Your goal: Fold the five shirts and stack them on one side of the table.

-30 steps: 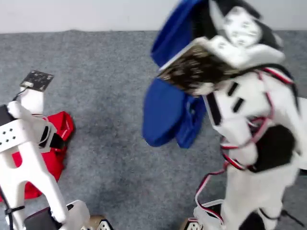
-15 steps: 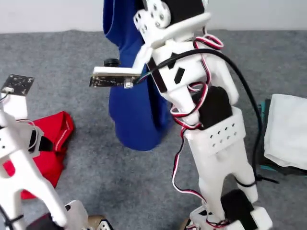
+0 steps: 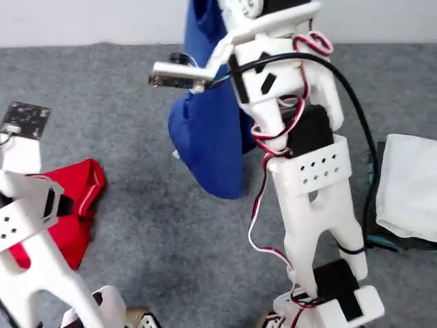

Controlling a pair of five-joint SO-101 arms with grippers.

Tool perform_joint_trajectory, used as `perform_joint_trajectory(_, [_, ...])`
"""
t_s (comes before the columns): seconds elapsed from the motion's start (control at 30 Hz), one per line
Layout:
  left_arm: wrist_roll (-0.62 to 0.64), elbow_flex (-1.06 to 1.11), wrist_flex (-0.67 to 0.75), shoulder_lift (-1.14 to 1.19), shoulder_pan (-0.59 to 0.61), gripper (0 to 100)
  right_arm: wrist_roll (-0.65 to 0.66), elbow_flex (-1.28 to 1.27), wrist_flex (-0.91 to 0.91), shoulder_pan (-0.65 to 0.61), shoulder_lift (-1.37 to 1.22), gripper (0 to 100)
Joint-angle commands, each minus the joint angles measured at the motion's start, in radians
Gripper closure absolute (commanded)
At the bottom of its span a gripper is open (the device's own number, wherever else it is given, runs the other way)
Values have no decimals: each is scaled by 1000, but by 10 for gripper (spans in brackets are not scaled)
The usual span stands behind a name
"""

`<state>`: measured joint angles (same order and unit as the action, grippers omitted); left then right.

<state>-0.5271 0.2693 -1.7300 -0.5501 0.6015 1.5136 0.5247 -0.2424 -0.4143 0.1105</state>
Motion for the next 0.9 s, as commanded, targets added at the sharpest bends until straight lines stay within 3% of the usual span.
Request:
perform_joint_trajectory(0.0, [9,-4,-8,-28,-57,772,5,-37,-84,58,10,988])
perform_joint_trajectory(0.13, [54,-4,-8,-28,-75,772,-18,-35,-61,59,13,988])
perform_joint_trajectory(0.3, [58,-2,-14,-28,-72,772,-25,23,174,19,1,988])
perform_joint_trajectory(0.43, [60,-2,-14,-28,-72,772,51,31,240,-7,2,988])
perform_joint_trajectory(0.67, [60,-4,-8,-28,-86,772,68,-35,232,-10,-4,988])
perform_joint_trajectory(0.87, [60,-4,-6,-21,-190,772,68,-183,194,-13,13,988])
